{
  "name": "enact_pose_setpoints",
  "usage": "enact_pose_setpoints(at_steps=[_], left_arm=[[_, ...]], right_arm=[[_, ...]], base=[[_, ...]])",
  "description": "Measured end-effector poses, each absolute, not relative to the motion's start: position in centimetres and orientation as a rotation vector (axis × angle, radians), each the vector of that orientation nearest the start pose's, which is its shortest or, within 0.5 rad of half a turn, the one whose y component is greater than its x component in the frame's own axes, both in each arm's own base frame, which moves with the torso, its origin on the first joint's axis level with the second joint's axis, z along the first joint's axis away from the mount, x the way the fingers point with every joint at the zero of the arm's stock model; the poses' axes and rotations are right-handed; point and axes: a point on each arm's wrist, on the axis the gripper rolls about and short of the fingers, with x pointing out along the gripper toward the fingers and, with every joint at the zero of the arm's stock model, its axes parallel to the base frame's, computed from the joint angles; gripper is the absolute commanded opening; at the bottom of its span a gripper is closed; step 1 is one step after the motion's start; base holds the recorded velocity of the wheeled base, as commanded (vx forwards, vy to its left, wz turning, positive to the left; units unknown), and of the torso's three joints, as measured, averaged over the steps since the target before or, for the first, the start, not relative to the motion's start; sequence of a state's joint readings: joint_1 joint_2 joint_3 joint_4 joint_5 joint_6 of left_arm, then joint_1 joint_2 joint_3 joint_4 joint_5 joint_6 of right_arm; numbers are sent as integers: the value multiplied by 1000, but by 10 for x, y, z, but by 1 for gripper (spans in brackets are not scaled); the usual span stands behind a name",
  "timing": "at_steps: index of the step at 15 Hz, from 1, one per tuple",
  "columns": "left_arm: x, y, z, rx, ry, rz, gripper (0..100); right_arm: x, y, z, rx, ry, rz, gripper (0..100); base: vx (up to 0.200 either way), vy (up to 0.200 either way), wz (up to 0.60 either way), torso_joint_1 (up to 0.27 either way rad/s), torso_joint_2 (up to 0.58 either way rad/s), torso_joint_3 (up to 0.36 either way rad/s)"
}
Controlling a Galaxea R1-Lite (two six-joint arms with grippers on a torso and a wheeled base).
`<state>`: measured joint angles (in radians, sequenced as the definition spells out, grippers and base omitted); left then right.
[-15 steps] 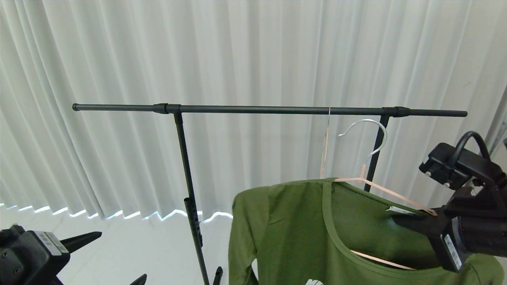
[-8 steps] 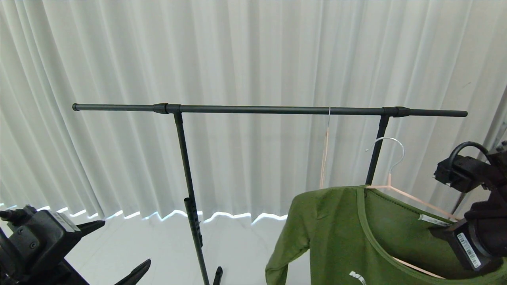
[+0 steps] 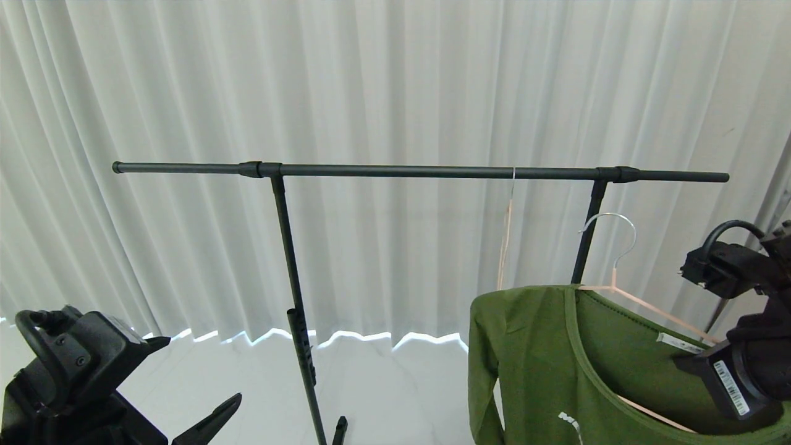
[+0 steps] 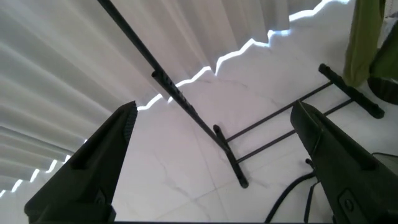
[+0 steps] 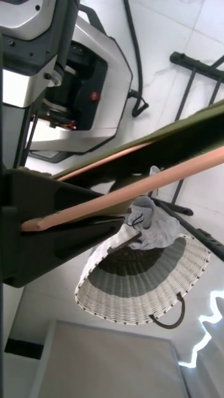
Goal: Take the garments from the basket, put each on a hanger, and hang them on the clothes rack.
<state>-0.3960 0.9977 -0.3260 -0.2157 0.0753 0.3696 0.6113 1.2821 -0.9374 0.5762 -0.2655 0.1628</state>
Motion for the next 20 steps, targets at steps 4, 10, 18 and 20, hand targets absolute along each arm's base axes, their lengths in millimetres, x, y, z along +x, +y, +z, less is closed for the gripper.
enact_pose_setpoints(at_steps=[4, 10, 18, 20], left_arm=[[107, -43, 156, 471, 396, -393, 100], [109, -44, 156, 473, 403, -396, 100], [109, -44, 156, 478, 402, -396, 100], [109, -44, 156, 478, 402, -397, 100]], right_arm=[[140, 91, 218, -241, 858, 251, 0], [145, 96, 220, -219, 829, 259, 0], [191, 128, 237, -81, 772, 183, 0], [204, 137, 240, -78, 744, 142, 0]], base=[[0, 200, 0, 7, 7, 0], [0, 67, 0, 2, 2, 2], [25, 0, 0, 0, 0, -1], [200, 0, 0, -7, 2, 7]])
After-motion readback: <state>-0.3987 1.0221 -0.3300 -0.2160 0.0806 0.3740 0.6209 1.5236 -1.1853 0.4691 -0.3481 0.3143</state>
